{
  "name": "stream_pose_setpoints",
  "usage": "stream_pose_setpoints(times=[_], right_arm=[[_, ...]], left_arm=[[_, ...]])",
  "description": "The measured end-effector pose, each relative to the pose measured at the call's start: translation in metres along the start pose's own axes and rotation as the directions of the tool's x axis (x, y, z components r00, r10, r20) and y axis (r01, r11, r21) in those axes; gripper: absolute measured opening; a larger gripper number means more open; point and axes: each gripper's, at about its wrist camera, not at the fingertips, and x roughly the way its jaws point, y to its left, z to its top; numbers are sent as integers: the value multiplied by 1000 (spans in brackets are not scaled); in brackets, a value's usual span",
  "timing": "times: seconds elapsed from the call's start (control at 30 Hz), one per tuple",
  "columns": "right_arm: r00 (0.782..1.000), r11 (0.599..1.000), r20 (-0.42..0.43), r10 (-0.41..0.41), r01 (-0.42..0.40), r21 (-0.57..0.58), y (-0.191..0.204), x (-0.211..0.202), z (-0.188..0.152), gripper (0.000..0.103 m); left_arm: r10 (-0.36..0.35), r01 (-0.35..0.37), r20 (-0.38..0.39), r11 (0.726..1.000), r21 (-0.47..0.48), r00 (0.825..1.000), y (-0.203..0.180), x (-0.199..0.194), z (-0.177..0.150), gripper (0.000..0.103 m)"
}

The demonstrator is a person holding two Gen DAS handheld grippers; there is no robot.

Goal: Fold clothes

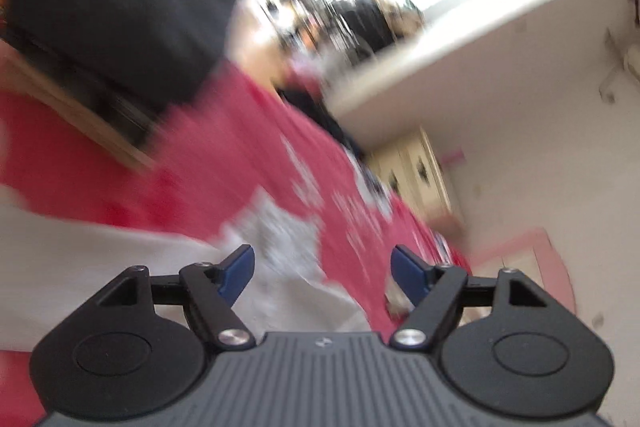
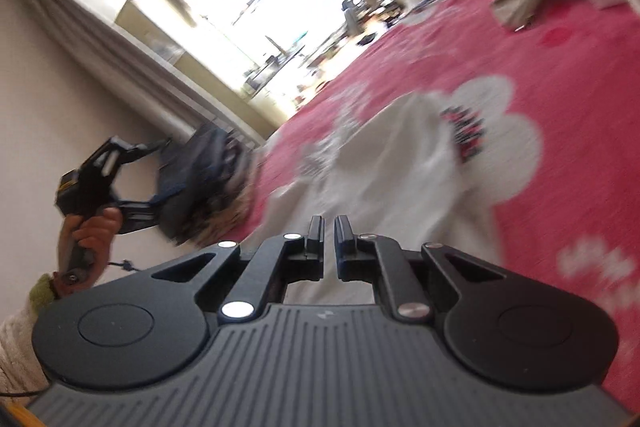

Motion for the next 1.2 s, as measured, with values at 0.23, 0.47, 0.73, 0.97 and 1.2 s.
stream_pose_setpoints(times=[0.23,0.47,0.73,0.97,1.2], right_arm=[[986,997,-152,71,-74,-12,53,42,-34,6],[956,996,-285,66,-79,-33,91,84,-72,7],[948,998,-319,11,-29,-54,101,90,-82,8],[944,999,-331,-17,5,-38,99,107,-88,11],[941,999,-338,-11,-3,-41,109,119,-95,16]], left_arm=[[272,-254,168,960,-119,948,100,-134,1,80],[398,-334,72,843,-423,914,232,-147,-49,79],[377,-174,122,661,-730,918,329,-136,-90,79],[328,-60,160,571,-819,931,383,-125,-95,79],[338,-33,132,441,-897,932,419,-102,-104,71]])
